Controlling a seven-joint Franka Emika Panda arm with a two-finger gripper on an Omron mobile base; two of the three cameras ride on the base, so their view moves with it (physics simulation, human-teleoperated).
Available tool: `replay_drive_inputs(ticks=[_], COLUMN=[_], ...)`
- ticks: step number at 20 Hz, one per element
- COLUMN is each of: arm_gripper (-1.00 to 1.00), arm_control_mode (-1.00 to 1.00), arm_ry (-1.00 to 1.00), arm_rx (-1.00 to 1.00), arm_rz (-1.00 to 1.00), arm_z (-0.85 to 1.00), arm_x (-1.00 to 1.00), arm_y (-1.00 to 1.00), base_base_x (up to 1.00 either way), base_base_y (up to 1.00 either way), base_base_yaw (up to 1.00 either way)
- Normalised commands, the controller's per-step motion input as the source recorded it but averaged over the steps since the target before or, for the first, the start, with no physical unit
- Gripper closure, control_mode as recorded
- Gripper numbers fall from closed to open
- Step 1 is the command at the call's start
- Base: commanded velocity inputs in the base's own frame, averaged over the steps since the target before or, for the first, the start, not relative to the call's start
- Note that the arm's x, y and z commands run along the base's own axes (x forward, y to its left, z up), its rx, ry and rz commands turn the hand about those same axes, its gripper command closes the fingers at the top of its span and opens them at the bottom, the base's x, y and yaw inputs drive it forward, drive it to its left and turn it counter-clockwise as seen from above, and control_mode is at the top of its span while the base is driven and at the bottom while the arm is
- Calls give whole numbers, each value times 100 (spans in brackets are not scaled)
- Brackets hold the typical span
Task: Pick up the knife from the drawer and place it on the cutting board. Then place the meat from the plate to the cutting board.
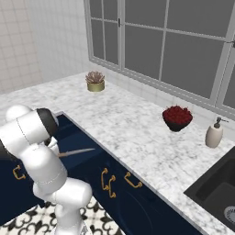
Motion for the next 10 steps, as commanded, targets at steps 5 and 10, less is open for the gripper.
replay_drive_inputs(ticks=[5, 10], arm_gripper=[-100, -100], arm_control_mode=[-100, -100], arm_ry=[-5, 0], arm_rx=[0, 0], arm_rz=[0, 0], arm_z=[-31, -19], arm_x=[8, 21], arm_y=[0, 0], base_base_x=[0, 0], base_base_y=[0, 0], base_base_yaw=[0, 0])
